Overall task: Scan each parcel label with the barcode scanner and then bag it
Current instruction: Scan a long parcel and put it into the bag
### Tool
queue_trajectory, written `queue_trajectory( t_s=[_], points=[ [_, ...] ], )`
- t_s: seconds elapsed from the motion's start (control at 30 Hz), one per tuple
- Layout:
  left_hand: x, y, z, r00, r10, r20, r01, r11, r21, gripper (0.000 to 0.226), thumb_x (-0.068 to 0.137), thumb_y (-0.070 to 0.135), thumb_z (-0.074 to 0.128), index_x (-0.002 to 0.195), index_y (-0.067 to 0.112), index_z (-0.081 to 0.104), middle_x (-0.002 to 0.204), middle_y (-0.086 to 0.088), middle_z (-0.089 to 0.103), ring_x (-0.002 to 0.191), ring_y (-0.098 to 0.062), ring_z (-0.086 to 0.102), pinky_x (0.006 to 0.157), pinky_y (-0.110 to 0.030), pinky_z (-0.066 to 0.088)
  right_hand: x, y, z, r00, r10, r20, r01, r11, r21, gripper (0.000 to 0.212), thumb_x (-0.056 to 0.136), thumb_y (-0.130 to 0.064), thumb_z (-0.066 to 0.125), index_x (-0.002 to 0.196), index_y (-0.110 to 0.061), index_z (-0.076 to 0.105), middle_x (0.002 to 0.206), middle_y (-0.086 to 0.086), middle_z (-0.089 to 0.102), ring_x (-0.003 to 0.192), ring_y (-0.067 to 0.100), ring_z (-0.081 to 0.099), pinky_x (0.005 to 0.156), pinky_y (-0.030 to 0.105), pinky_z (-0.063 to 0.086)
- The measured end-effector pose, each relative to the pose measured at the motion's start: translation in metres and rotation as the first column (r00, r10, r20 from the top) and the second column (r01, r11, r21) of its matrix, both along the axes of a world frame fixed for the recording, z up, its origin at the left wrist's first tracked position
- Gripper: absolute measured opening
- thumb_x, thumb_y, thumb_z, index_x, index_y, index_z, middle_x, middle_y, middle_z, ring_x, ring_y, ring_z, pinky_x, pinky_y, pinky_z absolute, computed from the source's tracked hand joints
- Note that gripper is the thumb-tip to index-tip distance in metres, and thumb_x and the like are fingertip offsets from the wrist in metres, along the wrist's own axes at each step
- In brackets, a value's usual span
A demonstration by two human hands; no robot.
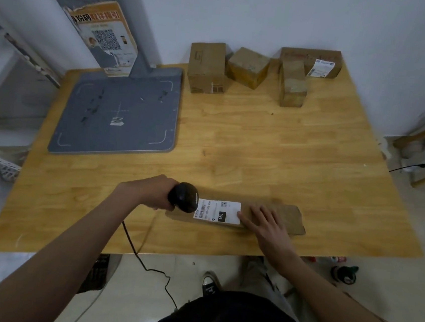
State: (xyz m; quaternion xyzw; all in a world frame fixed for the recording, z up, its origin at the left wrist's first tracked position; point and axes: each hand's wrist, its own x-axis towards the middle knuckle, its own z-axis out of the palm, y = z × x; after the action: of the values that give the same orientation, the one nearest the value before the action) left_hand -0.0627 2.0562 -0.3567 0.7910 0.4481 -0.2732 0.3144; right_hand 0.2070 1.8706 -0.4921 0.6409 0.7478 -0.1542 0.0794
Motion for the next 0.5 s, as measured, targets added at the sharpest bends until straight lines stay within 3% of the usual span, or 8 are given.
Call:
queue_trajectory(
  t_s=[0.17,0.27,0.5],
  points=[
    [0.0042,0.0014,0.0013,0.999,-0.043,-0.033,0.043,0.999,-0.006,0.030,0.083,0.012,0.072,0.108,0.027,0.064,0.087,0.005,0.067,0.076,-0.015,0.069,0.070,-0.030,0.059,0.0010,-0.0005,-0.0020,0.999,0.023,0.037,-0.022,1.000,-0.009,0.112,0.060,0.004,0.080,0.153,-0.031,0.030,0.144,0.019,0.050,0.130,0.044,0.049,0.106,0.061,0.043],
    [0.0021,0.0021,0.0015,0.996,-0.052,-0.071,0.052,0.999,0.000,0.029,0.082,0.013,0.073,0.104,0.029,0.063,0.089,0.005,0.068,0.077,-0.015,0.068,0.070,-0.030,0.059,0.0001,-0.0012,-0.0031,0.997,0.035,0.063,-0.035,0.999,0.005,0.107,0.059,0.004,0.081,0.151,-0.029,0.038,0.139,0.019,0.054,0.127,0.044,0.053,0.104,0.061,0.045],
    [-0.0017,0.0009,0.0020,0.994,-0.073,-0.080,0.075,0.997,0.031,0.035,0.080,0.015,0.074,0.112,0.027,0.063,0.099,0.004,0.068,0.090,-0.016,0.066,0.085,-0.038,0.058,-0.0017,-0.0036,-0.0078,0.998,0.023,0.061,-0.025,0.999,0.035,0.105,0.062,0.003,0.081,0.153,-0.029,0.038,0.143,0.018,0.052,0.131,0.043,0.050,0.107,0.061,0.042]
  ],
)
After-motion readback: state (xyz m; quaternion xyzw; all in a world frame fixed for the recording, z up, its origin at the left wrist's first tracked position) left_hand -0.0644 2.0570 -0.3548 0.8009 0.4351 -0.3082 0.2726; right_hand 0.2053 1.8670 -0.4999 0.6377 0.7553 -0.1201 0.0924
